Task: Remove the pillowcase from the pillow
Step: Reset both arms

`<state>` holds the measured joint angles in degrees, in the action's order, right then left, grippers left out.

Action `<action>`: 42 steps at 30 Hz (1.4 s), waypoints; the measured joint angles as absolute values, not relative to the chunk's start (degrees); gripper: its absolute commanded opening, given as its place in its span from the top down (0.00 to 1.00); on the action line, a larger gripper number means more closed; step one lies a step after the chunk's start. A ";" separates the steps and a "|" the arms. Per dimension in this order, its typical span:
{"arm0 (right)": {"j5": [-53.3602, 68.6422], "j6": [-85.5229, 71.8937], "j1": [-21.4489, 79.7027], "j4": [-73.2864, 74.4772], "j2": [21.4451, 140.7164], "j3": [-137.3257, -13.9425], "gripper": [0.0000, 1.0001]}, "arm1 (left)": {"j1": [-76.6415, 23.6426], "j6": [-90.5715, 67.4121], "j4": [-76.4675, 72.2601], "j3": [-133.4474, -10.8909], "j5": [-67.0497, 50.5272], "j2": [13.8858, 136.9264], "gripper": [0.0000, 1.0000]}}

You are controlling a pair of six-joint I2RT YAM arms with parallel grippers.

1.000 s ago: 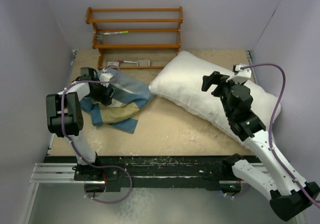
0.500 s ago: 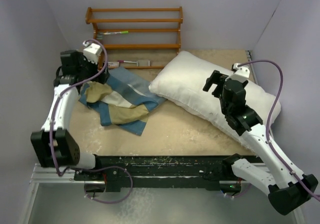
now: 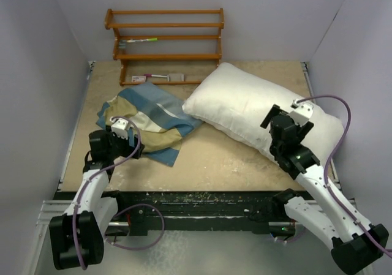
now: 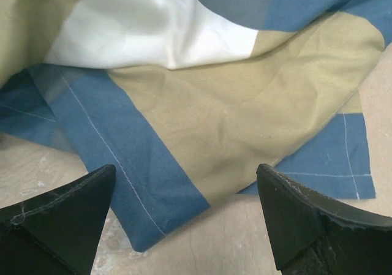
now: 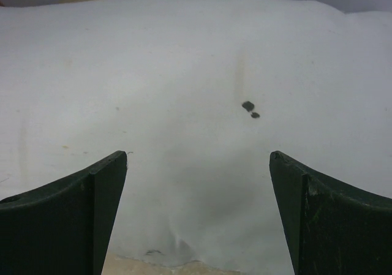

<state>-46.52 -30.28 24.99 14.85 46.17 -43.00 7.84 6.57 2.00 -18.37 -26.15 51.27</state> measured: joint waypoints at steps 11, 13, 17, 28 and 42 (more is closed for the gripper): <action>-51.92 -21.87 24.95 1.32 28.36 -20.32 0.00 | 14.20 6.33 -11.94 -10.59 -31.81 43.75 0.01; -49.65 -16.47 24.95 -2.90 21.10 -14.92 0.00 | 14.26 5.85 -12.80 -10.59 -31.51 43.70 0.01; -48.62 -12.84 24.69 -7.22 22.81 -13.85 0.00 | 14.26 3.88 -13.04 -10.59 -28.18 43.75 0.00; -40.66 -2.79 24.62 -19.11 31.57 -10.66 0.00 | 14.31 2.42 -12.73 -4.82 -25.21 29.21 0.01; -30.92 1.34 24.29 -23.18 29.61 -7.79 0.00 | 14.28 2.26 -11.90 -2.02 -24.03 25.15 0.01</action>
<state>-30.92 1.34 24.29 -23.18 29.61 -7.79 14.28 2.26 -11.90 -2.02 -24.03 25.15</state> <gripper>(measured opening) 0.997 0.993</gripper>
